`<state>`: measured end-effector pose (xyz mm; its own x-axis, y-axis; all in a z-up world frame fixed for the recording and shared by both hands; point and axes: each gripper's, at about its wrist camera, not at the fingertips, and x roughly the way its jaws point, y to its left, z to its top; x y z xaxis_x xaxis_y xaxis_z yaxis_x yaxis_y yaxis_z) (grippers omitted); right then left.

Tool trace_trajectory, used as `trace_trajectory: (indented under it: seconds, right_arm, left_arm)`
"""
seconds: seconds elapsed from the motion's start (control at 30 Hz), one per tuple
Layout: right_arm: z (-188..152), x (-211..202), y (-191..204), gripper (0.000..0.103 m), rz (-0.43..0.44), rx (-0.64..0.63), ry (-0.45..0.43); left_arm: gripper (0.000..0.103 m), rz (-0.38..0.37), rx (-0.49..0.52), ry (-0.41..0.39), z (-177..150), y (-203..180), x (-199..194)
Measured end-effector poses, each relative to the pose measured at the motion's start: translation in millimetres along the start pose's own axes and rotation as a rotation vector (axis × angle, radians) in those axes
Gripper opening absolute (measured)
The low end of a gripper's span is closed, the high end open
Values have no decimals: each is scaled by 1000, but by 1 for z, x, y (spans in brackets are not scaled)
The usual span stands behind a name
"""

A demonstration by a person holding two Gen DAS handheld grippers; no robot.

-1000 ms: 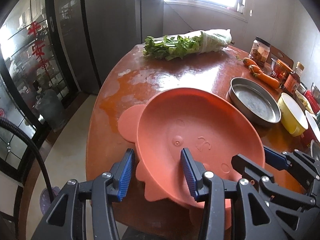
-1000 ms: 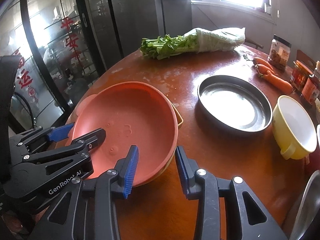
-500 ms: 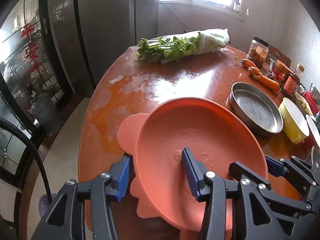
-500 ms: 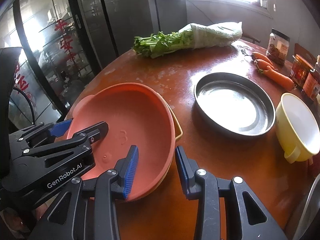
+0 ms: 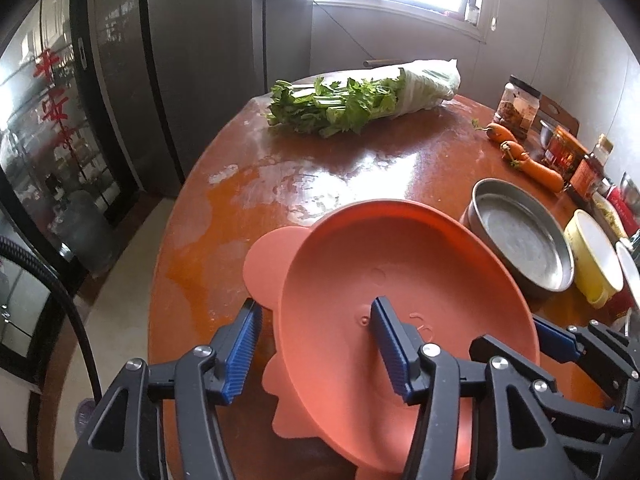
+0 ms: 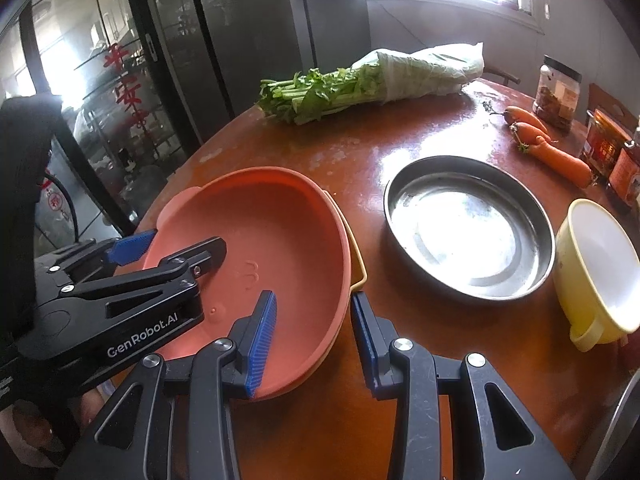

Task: Organize plates and bowls
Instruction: 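Lower the pink plate onto the yellow shell plate and open the right tool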

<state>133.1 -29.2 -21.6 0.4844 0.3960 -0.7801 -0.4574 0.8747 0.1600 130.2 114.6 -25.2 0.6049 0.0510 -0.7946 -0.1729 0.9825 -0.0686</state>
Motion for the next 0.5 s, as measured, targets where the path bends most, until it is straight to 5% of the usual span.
trace_trajectory:
  seconds: [0.1, 0.5]
  right_arm:
    - [1, -2, -6, 40, -2, 18, 6]
    - [7, -20, -17, 40, -4, 43, -23]
  left_arm:
    - [57, -62, -28, 6, 1, 3, -3]
    - [58, -10, 8, -19, 6, -6, -19]
